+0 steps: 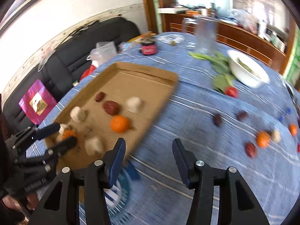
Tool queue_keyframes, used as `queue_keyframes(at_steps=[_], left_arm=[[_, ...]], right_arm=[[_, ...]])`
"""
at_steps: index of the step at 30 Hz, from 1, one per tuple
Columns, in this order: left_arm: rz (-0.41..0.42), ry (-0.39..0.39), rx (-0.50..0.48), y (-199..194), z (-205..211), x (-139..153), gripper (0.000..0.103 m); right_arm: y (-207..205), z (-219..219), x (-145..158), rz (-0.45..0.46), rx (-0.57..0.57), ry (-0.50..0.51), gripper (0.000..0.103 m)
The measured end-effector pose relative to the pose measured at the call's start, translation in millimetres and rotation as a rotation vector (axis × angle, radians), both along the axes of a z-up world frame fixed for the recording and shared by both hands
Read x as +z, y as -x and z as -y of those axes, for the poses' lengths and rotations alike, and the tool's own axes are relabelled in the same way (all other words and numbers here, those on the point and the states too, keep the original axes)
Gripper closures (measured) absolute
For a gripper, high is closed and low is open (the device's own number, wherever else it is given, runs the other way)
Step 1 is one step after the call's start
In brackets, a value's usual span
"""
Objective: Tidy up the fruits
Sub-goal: 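Open the right gripper to drop the date while the left drops the orange into the tray, then grasp a small dark date with the left gripper while the right grasps a red date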
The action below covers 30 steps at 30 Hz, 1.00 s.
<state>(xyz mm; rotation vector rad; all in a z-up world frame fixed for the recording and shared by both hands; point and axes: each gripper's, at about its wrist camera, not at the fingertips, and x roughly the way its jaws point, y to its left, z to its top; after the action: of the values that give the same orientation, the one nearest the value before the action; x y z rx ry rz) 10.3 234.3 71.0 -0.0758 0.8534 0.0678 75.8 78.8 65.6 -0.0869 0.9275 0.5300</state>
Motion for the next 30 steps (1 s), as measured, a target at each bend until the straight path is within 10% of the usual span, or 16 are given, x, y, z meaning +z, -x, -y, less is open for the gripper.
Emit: queue_keyframes(at_steps=[20, 30], left_arm=[[-0.078, 0.033, -0.173, -38.2, 164.4, -13.7, 0.025], [-0.099, -0.011, -0.141, -45.9, 166.2, -15.8, 0.024]], right_arm=[[34.7, 213.5, -18.8, -0.037, -0.347, -0.057, 0.036], [-26.9, 191.4, -36.8, -0.042, -0.262, -0.066, 0.037]])
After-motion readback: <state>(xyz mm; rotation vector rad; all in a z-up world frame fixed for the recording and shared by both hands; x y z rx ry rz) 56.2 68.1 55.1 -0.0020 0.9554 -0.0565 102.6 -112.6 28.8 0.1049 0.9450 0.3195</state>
